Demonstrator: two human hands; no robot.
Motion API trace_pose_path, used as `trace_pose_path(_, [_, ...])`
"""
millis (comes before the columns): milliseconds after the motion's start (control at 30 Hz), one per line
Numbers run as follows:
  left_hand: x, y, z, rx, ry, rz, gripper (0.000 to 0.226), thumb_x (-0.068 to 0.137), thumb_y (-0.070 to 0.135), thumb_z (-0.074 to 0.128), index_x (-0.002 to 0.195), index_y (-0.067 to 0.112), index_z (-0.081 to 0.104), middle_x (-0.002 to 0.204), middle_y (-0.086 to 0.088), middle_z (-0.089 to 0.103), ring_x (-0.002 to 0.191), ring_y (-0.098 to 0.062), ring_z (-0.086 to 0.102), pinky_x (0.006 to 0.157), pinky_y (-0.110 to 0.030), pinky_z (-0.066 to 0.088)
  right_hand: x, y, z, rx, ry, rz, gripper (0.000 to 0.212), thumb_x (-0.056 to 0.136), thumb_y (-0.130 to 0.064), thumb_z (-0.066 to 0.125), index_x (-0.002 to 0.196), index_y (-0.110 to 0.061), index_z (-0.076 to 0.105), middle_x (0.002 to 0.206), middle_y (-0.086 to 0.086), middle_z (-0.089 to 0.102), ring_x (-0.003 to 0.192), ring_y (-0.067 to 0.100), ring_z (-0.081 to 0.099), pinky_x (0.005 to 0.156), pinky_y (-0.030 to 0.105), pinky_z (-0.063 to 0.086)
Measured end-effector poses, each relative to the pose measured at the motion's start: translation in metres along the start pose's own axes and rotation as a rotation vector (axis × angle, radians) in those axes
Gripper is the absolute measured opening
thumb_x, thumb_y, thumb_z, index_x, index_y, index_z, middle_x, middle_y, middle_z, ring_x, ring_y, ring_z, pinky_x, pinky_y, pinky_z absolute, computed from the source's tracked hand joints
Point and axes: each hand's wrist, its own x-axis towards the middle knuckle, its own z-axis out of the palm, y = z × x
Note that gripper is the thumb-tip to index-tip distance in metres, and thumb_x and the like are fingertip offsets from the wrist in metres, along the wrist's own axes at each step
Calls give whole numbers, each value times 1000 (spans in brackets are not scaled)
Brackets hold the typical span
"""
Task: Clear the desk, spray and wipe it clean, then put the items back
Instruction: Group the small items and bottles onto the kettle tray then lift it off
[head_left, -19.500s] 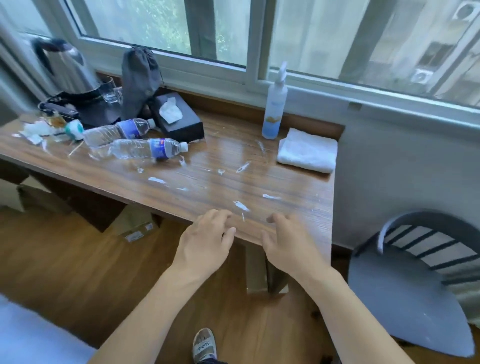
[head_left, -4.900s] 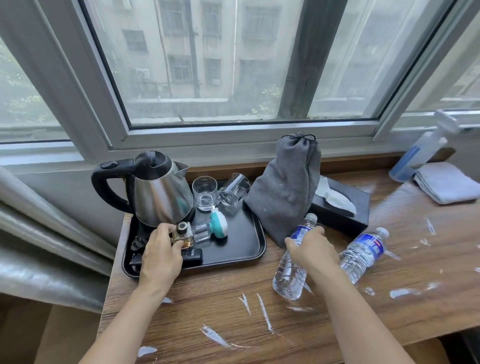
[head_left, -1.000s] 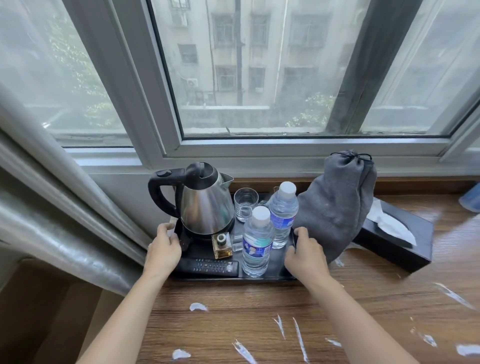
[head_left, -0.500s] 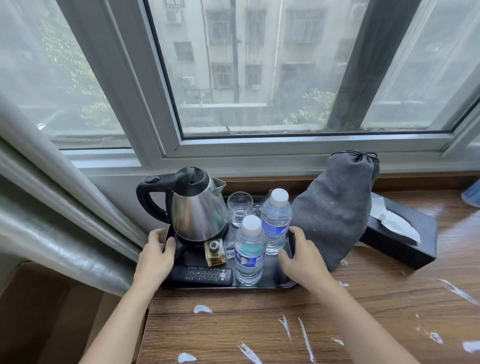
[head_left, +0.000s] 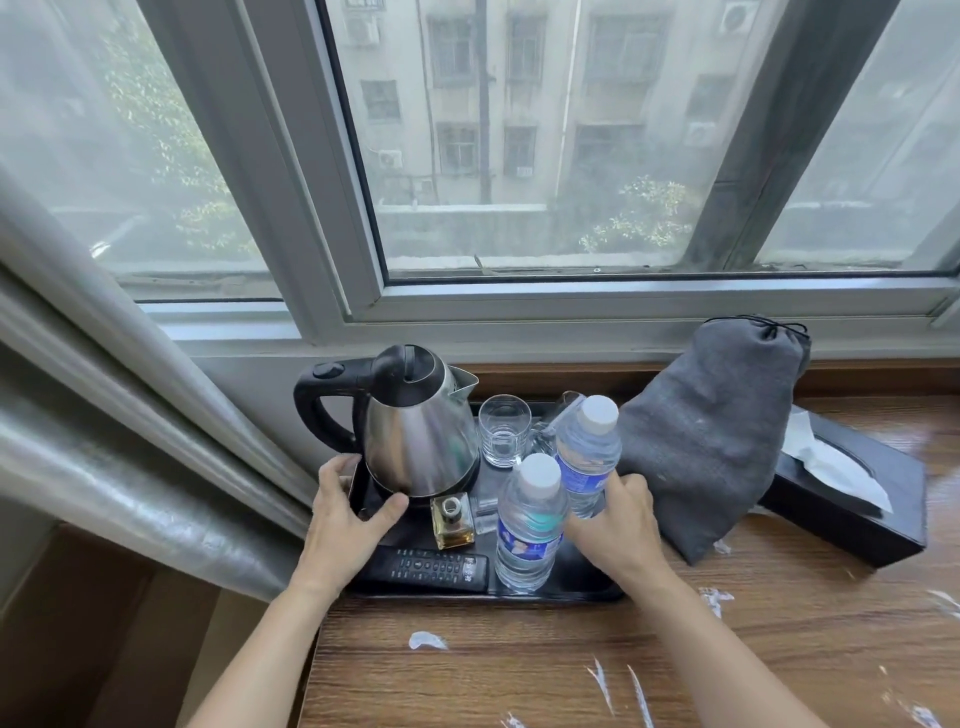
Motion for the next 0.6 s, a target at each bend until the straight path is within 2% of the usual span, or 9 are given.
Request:
trace_pose_path(100, [2,2,2,1,-5,25,96,64,71,82,142,44,32,142,-2,50,133,-21,48,112,-49,45,-1,-1,6,35,94,15,49,51,-76,54,81,-39,44,92,0,43,100,27,48,86,38,48])
trace_pose_path(200, [5,4,2,-9,0,33,102,70,54,92,144,62,22,141,-8,53,131,-21,50,108,-44,44,-2,-1,9,59,140,-7,48,49,-75,52,79,-37,45,92,1,43,98,28,49,84,38,47])
trace_pose_path(233, [9,5,1,-4,-9,47,107,69,54,92,146,65,19,141,-7,54,133,-21,49,109,-44,44,-2,-2,10,58,143,-6,48,49,-75,52,78,-37,45,92,1,43,98,28,49,83,38,48])
trace_pose_path(367, [24,9,-1,9,-54,77,126,57,73,85,157,54,12,141,-6,58,138,-23,50,114,-45,42,-3,-3,14,65,172,4,44,47,-75,54,70,-41,39,88,-3,41,94,26,48,77,33,42])
trace_pose_path(500, [33,8,0,-38,-37,78,126,48,85,85,153,64,18,135,-6,59,134,-25,55,111,-54,49,-9,-7,21,64,197,24,50,45,-77,52,74,-37,47,92,0,43,94,21,46,78,31,42])
trace_pose_path(600, [35,8,-1,-11,-40,108,126,50,81,86,155,56,22,131,-7,60,133,-28,53,111,-57,47,-11,-6,23,68,217,36,47,47,-77,54,70,-37,43,91,-1,43,93,22,47,79,34,46])
